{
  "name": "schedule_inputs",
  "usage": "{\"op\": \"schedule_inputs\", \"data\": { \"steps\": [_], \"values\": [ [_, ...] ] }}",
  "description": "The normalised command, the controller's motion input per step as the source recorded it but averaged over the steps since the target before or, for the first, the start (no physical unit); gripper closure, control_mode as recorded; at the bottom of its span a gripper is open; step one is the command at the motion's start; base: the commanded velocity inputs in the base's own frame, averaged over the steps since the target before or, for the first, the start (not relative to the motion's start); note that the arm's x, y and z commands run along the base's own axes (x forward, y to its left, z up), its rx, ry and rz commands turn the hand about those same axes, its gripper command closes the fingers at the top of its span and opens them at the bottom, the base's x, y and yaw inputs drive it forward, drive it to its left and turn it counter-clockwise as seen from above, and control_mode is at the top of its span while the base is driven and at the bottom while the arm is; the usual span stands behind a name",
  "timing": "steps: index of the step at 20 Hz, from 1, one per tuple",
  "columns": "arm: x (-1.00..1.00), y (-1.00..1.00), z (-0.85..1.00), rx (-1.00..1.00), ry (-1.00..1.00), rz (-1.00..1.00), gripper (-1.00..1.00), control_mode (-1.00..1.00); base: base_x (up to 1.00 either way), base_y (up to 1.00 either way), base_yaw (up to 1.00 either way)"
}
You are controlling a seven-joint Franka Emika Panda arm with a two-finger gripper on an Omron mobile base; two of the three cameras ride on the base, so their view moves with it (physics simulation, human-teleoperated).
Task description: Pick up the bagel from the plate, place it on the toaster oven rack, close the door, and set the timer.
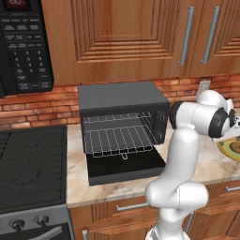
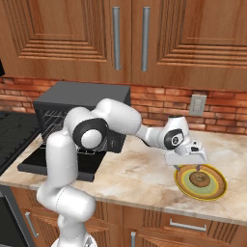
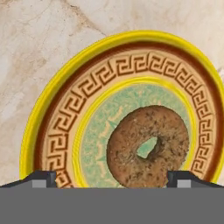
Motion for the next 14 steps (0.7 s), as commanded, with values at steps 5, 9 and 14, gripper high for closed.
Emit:
{"op": "schedule_inputs", "data": {
  "steps": [5, 9, 14],
  "values": [
    [0.09, -0.13, -0.19, 0.00, -0.01, 0.00, -1.00, -1.00, 0.00, 0.00, 0.00],
    [0.00, -0.14, -0.08, 0.00, -0.05, 0.00, -1.00, -1.00, 0.00, 0.00, 0.00],
    [-0.01, -0.04, -0.02, 0.00, -0.09, -0.03, -1.00, -1.00, 0.00, 0.00, 0.00]
  ]
}}
